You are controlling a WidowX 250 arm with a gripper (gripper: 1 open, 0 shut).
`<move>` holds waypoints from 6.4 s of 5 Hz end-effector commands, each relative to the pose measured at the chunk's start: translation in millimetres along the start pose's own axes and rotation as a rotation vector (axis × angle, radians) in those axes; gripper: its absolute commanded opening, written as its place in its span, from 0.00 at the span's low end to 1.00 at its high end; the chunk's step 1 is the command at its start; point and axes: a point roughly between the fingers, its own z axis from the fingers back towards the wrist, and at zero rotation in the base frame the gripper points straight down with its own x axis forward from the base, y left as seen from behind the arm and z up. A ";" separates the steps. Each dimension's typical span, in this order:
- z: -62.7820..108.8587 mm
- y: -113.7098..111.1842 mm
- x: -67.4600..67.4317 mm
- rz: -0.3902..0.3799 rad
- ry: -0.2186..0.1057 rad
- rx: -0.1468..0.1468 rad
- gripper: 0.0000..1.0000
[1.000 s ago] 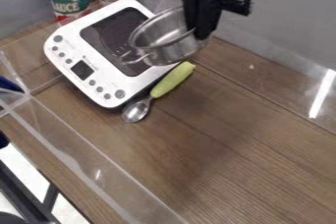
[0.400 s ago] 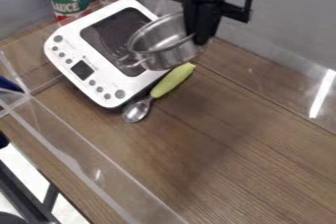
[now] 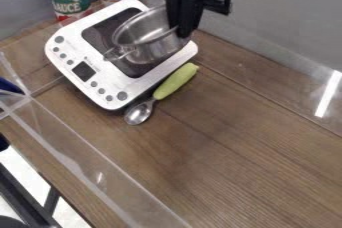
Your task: Put silver pot on the white and black stove top
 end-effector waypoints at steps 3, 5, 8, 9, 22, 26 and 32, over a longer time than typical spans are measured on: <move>17.4 -15.6 -1.7 0.074 -0.061 0.062 0.00; 10.9 -9.0 23.6 0.074 -0.069 0.081 0.00; 5.1 -3.2 40.8 -0.038 -0.081 0.073 0.00; 9.0 -14.6 35.3 -0.008 -0.083 0.071 0.00; -15.7 -6.0 23.6 0.127 -0.231 0.056 0.00; -21.1 31.6 25.1 0.128 -0.273 0.073 0.00; -31.0 56.7 36.3 0.151 -0.284 0.143 0.00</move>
